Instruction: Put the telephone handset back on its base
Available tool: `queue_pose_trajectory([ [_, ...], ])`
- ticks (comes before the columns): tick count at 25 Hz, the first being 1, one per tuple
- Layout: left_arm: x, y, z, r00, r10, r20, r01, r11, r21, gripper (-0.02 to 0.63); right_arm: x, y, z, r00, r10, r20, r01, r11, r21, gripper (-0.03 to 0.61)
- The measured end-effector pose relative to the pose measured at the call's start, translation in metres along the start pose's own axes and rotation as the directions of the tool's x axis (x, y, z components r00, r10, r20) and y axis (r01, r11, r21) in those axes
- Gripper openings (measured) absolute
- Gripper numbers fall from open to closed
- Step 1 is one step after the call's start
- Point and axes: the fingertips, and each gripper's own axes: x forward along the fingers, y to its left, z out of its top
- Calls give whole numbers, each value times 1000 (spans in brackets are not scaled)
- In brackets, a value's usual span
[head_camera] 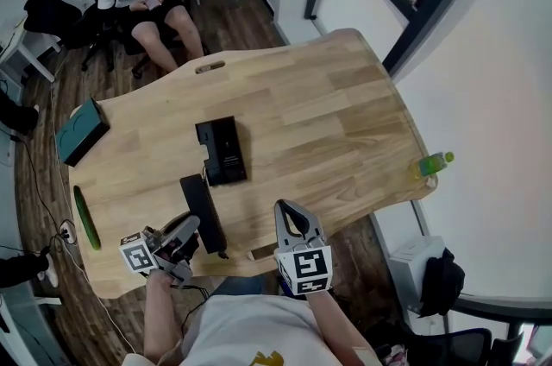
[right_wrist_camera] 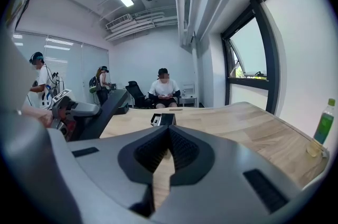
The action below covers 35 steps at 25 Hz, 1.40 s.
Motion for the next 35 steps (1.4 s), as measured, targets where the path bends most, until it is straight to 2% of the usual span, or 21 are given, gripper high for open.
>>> queue_pose_trajectory([
  [7,7,9,27,999,-39,-9,39,999,-8,69,20,4,6,999,-45,2,45,999,6,3],
  [14,8,15,39,999,-33,-10,33,999,-7,69,21,10,18,998,-52,28,52,999,13,3],
  [26,10,26,48,1000,-18,13,18,1000,-18,69,46,6,25,999,9,48,-10,1000,18,3],
  [35,16,41,49,1000,2,5,-2,999,-38,69,58,2,17,1000,14,10,-14,1000,24,3],
])
